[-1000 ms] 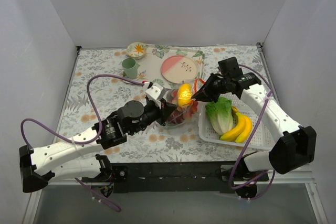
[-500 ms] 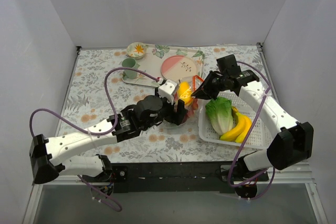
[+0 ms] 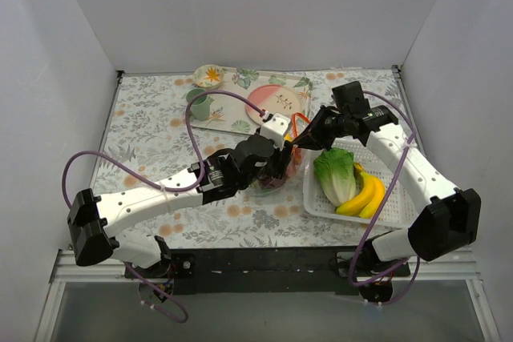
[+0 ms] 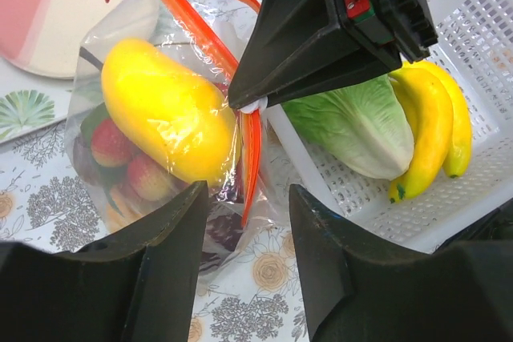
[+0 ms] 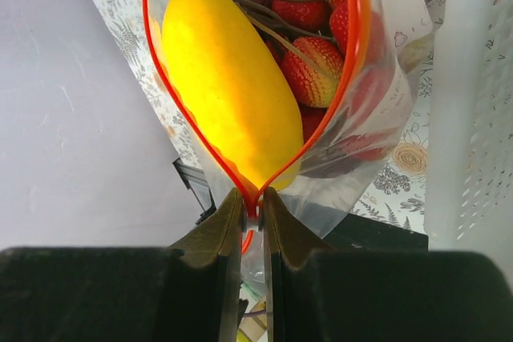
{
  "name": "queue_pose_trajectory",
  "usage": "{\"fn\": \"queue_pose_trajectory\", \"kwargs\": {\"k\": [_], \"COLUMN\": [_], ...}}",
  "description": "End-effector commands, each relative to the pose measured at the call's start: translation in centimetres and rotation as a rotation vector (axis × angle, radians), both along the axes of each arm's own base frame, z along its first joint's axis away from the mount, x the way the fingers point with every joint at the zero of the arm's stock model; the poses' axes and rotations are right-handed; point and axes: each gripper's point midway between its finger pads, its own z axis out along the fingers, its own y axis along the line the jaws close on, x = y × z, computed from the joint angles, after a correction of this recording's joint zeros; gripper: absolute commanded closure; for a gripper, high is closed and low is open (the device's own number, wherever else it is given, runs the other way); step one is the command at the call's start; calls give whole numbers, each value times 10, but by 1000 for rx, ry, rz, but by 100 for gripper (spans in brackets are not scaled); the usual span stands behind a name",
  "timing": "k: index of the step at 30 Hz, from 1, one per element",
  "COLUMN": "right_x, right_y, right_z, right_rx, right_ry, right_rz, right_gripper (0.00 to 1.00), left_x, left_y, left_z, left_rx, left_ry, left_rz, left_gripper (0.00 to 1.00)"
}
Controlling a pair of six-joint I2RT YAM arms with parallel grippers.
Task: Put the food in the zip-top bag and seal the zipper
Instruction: Zip the zipper food storage bag at the center of the board.
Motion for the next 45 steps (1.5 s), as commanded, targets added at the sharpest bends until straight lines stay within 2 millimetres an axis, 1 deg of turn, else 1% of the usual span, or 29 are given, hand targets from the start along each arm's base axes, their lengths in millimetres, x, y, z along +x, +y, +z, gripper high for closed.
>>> {"fn": "queue_pose_trajectory", "kwargs": {"k": [1,2,4,6,9,11,12,13,15,16,18,22,23,26,28,29,31,36,39,40,42,44,45], "right_x": [2,2,0,-1,-2,-3,-3,-3,-3,-2,-2,1,3,8,11,14,16,26,34,37,43,49,53], "right_y": [4,4,3,3,3,3,3,3,3,4,5,5,5,6,5,5,4,3,1,2,2,1,1], "right_z": [41,41,41,40,40,41,40,41,42,42,42,42,40,40,41,37,36,35,33,31,34,30,33], "right_rx": [62,65,64,67,67,71,72,74,75,76,80,76,70,68,65,57,51,42,36,35,28,21,22], "right_ry": [-103,-101,-100,-98,-97,-96,-95,-97,-96,-96,-92,-99,-95,-97,-103,-97,-96,-101,-101,-99,-115,-110,-120], "right_rz": [8,7,7,8,7,8,8,9,8,9,10,14,10,11,12,11,13,3,-3,0,2,1,-2], "right_gripper": [99,99,99,99,99,99,99,99,99,99,99,99,99,99,99,99,98,99,98,98,99,99,98], "left_x": [2,2,5,7,8,8,8,8,7,7,7,5,3,-2,-5,-8,-12,-20,-23,-24,-24,-25,-25], "left_y": [-1,-3,-4,-6,-7,-9,-11,-12,-14,-16,-16,-10,-7,-2,2,5,8,21,28,31,38,44,48], "left_z": [10,11,6,5,7,7,6,4,4,2,2,12,18,27,26,31,33,44,44,47,45,44,41], "left_rx": [16,16,40,45,38,39,38,42,38,41,46,33,19,-1,1,-15,-29,-62,-65,-72,-69,-59,-45], "left_ry": [-23,-26,-25,-26,-30,-32,-30,-27,-25,-21,-25,-42,-50,-58,-54,-58,-54,-60,-52,-52,-48,-34,-26], "left_rz": [-2,-7,0,4,9,3,-1,-6,-16,-25,-26,-26,-29,-48,-55,-60,-69,-72,-65,-61,-35,-19,-9], "left_gripper": [54,52,49,49,52,57,60,71,83,92,100,100,100,100,100,100,100,100,100,100,100,100,100]}}
